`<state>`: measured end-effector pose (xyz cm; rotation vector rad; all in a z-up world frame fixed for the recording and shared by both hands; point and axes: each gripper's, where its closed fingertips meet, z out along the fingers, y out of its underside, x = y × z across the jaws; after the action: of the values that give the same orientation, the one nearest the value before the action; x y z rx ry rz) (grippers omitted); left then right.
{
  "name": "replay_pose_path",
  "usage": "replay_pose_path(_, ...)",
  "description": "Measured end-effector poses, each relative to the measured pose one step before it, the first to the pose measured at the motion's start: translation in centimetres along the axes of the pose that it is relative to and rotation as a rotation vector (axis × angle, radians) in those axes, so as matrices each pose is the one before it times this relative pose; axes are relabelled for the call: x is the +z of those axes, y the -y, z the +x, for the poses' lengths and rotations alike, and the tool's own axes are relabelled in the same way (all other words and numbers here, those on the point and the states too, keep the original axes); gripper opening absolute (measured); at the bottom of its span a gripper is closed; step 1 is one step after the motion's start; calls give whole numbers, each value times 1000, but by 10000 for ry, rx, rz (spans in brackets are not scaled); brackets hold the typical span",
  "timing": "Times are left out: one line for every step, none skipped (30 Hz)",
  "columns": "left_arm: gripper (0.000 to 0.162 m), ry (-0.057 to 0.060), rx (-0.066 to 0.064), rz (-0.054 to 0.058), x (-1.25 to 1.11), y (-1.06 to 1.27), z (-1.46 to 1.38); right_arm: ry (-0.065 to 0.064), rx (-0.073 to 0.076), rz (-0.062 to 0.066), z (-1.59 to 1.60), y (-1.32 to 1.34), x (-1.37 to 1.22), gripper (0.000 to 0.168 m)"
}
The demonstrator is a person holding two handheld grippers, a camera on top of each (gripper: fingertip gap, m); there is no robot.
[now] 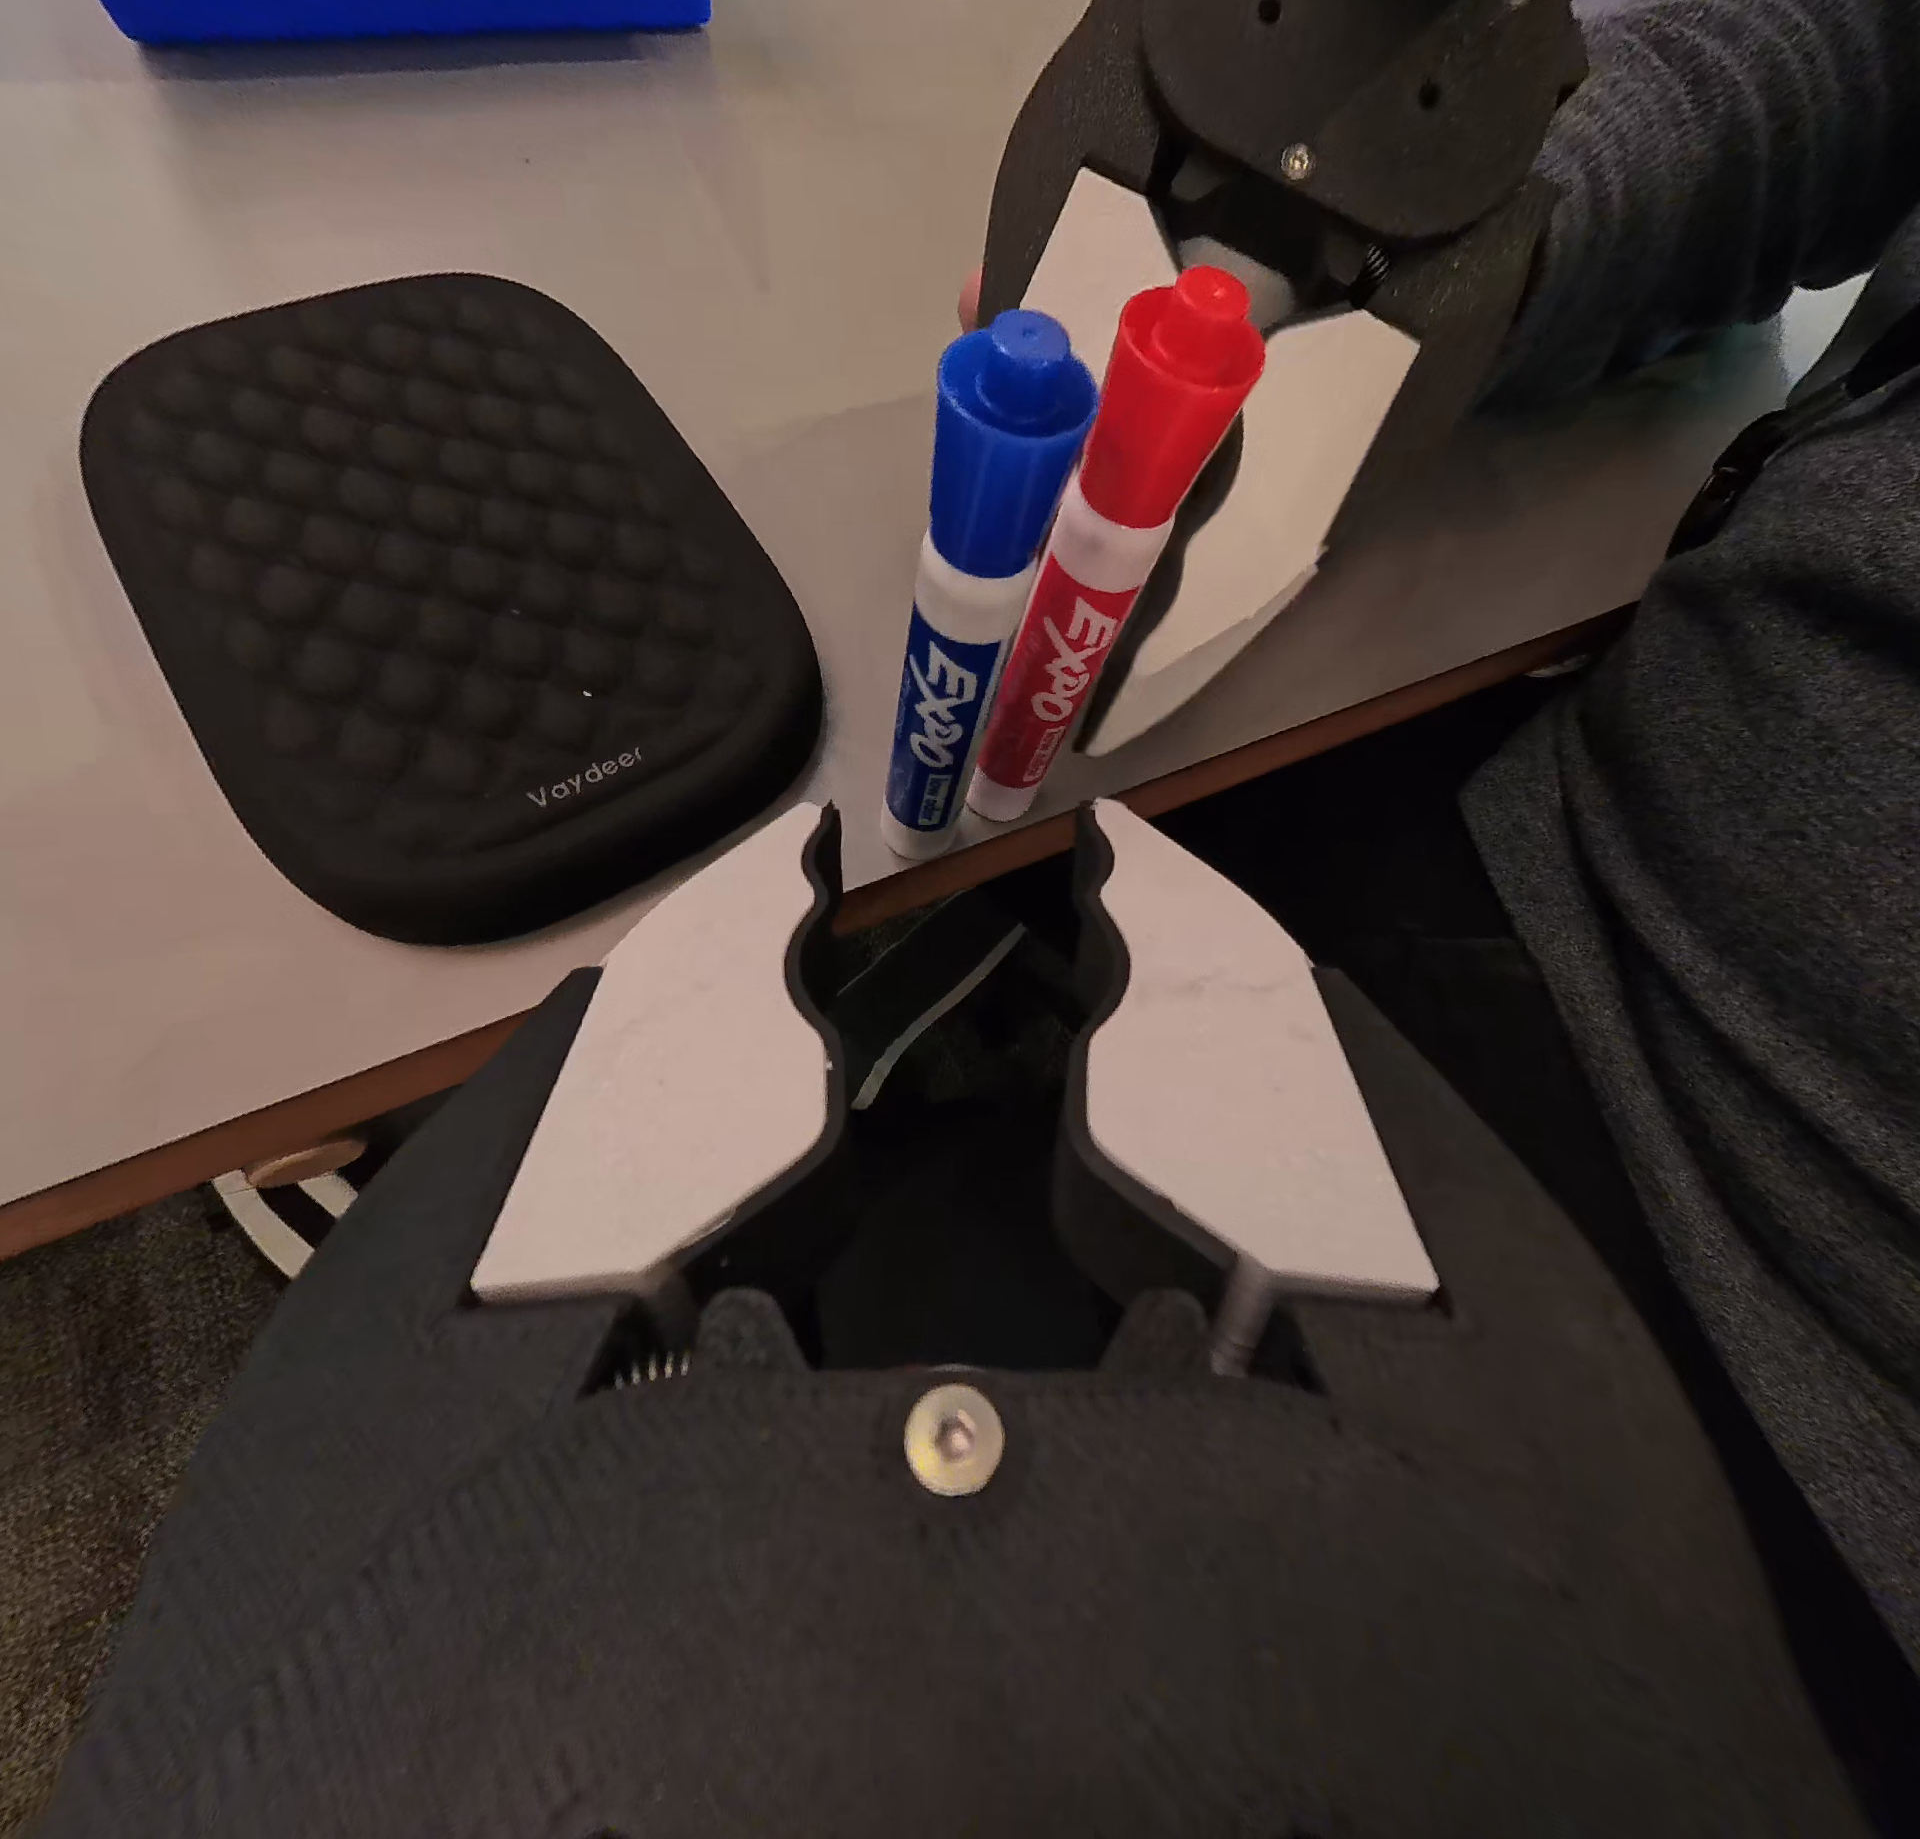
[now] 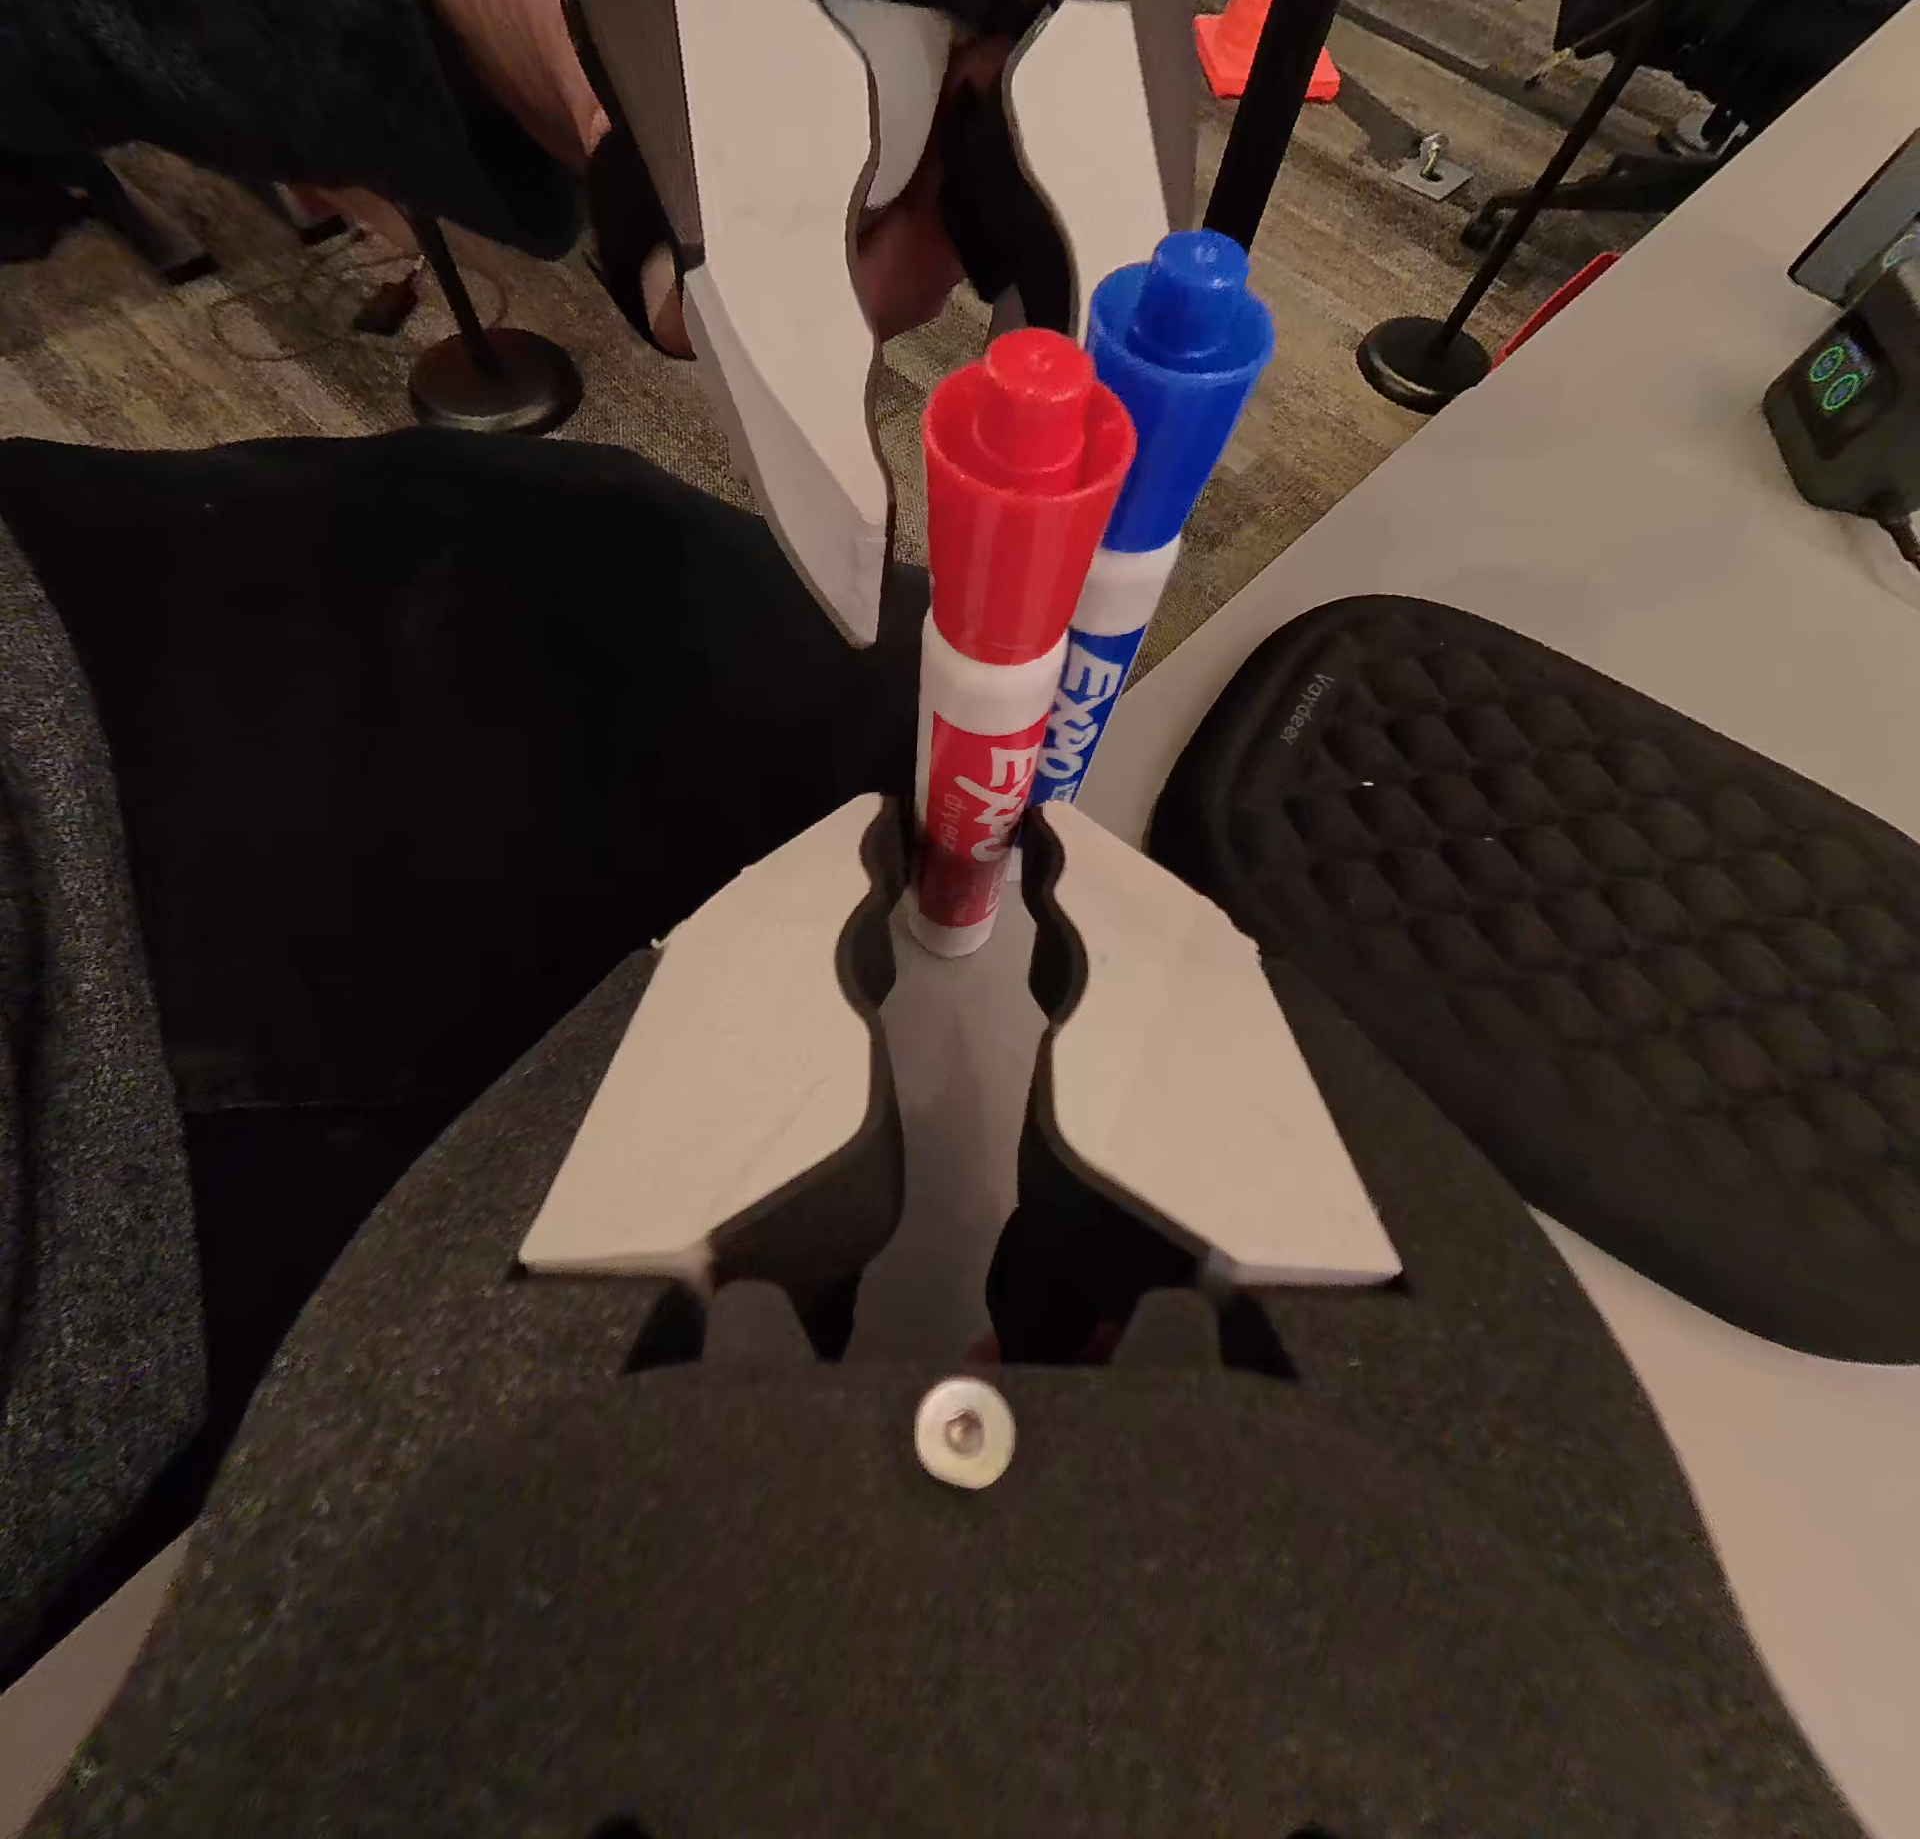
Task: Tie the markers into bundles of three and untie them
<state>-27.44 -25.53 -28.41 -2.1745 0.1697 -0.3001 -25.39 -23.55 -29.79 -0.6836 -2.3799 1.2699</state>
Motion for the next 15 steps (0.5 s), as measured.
replay_pose_path(42, 6, -35, 45, -44, 98, -14, -39, -60, -26, -16, -34, 38, 23)
replay_pose_path(42, -49, -41, 56, -20, 74, 68, -22, -45, 6, -27, 7, 7, 24)
replay_pose_path(42, -22, -17, 27, 20, -1, 41, 35, -17, 17, -66, 22, -32, 25)
replay_pose_path(43, 32, 5, -19, 22, -65, -25, -3, 27, 28, 13, 10, -72, 27)
replay_pose_path(43, 28, -13, -3, -4, -24, 4, -42, 57, 33, 68, -14, -114, 29)
replay_pose_path(43, -2, -68, 22, -26, 9, 74, -13, 46, 32, 29, -42, -179, 32)
replay_pose_path(43, 82, -88, 53, -69, 61, 7, -15, 45, 3, 50, -130, -223, 32)
replay_pose_path(44, 38, -98, 81, -54, 71, 123, -58, 43, -8, 142, -182, -266, 31)
replay_pose_path(44, 65, -105, 97, -75, 56, 162, -30, 15, -5, 99, -173, -260, 29)
replay_pose_path(45, 75, -130, 140, -62, 56, 207, 17, 14, -62, 58, -216, -172, 26)
replay_pose_path(45, 47, -164, 123, 8, -19, 260, 12, 20, -92, 51, -204, -56, 23)
replay_pose_path(45, 138, -137, -4, 70, -207, 100, 25, -3, -56, 3, -80, 26, 20)
replay_pose_path(45, 129, -28, -25, 95, -228, 106, 30, -29, -71, -60, -75, 81, 17)
replay_pose_path(45, -70, 2, 11, 113, -164, 306, 12, -63, -119, -68, -132, 133, 15)
replay_pose_path(45, -45, -29, -79, 116, -207, 112, -23, -81, -94, -34, -96, 112, 14)
